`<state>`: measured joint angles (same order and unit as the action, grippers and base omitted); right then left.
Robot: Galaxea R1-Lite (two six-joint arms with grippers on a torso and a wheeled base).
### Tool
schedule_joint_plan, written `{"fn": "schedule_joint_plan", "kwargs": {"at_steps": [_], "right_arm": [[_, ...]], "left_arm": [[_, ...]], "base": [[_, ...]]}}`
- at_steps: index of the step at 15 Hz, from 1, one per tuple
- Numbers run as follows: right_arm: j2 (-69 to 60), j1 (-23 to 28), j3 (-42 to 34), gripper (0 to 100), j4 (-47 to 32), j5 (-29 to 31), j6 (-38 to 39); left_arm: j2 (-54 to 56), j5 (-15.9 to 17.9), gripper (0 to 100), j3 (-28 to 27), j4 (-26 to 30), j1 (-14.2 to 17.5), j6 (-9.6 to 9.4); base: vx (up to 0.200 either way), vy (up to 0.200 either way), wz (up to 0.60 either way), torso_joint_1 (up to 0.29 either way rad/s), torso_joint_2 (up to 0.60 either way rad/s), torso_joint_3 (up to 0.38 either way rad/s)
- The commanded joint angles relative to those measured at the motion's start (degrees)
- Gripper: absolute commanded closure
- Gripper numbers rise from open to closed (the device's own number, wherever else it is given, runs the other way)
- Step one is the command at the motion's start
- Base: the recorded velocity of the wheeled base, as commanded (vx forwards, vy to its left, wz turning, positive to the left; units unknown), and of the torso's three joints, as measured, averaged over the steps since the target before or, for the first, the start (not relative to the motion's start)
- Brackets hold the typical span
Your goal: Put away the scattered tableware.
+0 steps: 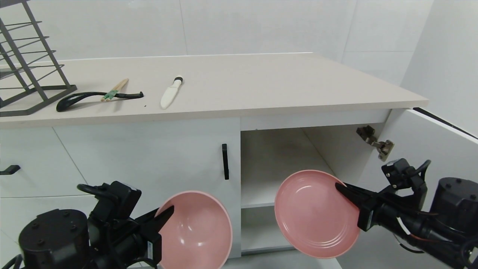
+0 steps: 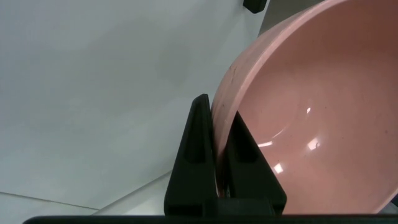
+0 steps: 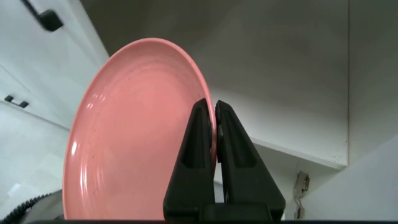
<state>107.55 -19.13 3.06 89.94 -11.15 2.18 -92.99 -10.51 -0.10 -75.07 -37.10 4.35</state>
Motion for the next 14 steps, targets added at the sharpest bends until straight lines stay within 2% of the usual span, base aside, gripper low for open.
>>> {"fn": "schedule_joint_plan", "kwargs": {"at_steps": [1, 3, 6, 9, 14], "right_arm": [[4.34, 0.05, 2.83, 100, 0.06, -0.01, 1.07], [7.15, -0.03, 3.88, 100, 0.06, -0.01, 1.07], [9.79, -0.12, 5.73, 100, 0.06, -0.01, 1.07], [14.71, -0.21, 6.96, 100, 0.06, -0.01, 1.16], [21.65, -0.91, 14.17, 100, 0.06, -0.01, 1.25]], "left_arm": [[0.0, 0.05, 100, 0.01, 0.01, -0.08, -0.22], [0.35, -0.04, 100, 0.01, 0.01, -0.26, -0.22], [1.76, -0.13, 100, 0.01, 0.71, -3.42, 0.04], [1.94, -0.21, 100, 0.1, 0.89, -5.09, 0.04], [3.96, -0.13, 100, 0.1, 1.59, -5.09, 0.04]], "base": [[0.0, 0.0, 0.0, 0.0, 0.0, 0.0], [0.0, 0.0, 0.0, 0.0, 0.0, 0.0], [0.2, 0.0, 0.0, 0.002, 0.0, 0.005], [0.0, 0.0, 0.0, 0.0, 0.0, 0.0], [0.0, 0.0, 0.0, 0.0, 0.0, 0.0]]}}
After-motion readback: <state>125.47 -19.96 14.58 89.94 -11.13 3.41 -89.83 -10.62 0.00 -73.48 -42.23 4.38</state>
